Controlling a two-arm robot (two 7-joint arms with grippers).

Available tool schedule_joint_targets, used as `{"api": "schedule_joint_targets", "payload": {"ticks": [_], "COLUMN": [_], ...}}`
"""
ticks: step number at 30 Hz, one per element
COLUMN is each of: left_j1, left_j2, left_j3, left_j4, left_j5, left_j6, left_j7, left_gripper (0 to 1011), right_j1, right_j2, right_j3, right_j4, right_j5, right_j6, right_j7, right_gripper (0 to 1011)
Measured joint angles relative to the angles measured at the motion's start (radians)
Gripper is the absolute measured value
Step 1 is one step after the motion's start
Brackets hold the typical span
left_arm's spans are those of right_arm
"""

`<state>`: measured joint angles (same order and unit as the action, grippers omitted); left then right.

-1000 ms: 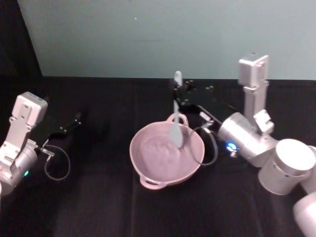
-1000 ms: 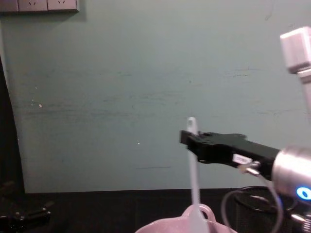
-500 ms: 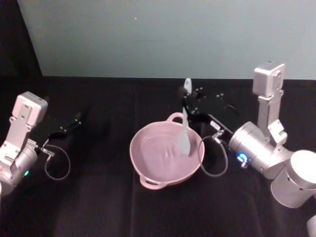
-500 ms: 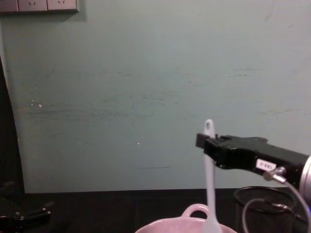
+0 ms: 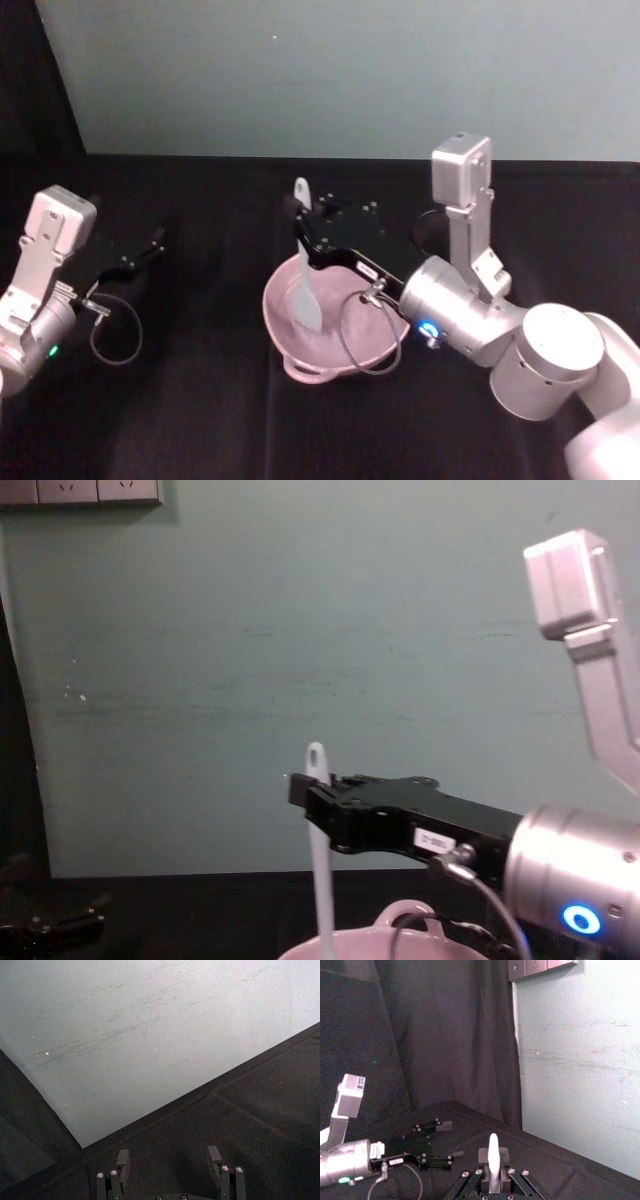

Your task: Use the one hand to pick up the spoon and stir the clear water in the bowl.

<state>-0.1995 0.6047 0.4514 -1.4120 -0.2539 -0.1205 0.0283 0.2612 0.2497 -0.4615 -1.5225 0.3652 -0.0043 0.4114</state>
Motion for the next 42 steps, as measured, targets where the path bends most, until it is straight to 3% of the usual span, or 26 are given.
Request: {"api": "schedule_joint_targets", "payload": {"ticks": [11,20,33,39,42], "left_j1": [0.000,0.000,0.000,0.000,0.000], "left_j2": [0.000,0.000,0.000,0.000,0.000], "left_j3": [0.000,0.000,0.000,0.000,0.000], "left_j4": [0.000,0.000,0.000,0.000,0.000], "left_j5": [0.000,0.000,0.000,0.000,0.000], "left_j6": [0.000,0.000,0.000,0.000,0.000], "left_j7": [0.000,0.000,0.000,0.000,0.000], "left_gripper": [1011,1011,1011,1011,1011], "right_j1": [0.074,0.116,0.046,0.015,0.002], "right_j2": [-0.042,-0.041,0.024,0.038,0.041], "right_j3": [-0.017,0.019,0.102,0.110,0.095], "right_j4": [0.098,0.160,0.081,0.038,0.015], "right_j5": [-0.002,-0.003,-0.002,-0.003,-0.009], "right_j6": [-0.017,-0.026,-0.016,-0.006,0.005], "right_j7": [0.006,-0.009,-0.060,-0.062,-0.050], "right_gripper": [120,120,120,121,120]}}
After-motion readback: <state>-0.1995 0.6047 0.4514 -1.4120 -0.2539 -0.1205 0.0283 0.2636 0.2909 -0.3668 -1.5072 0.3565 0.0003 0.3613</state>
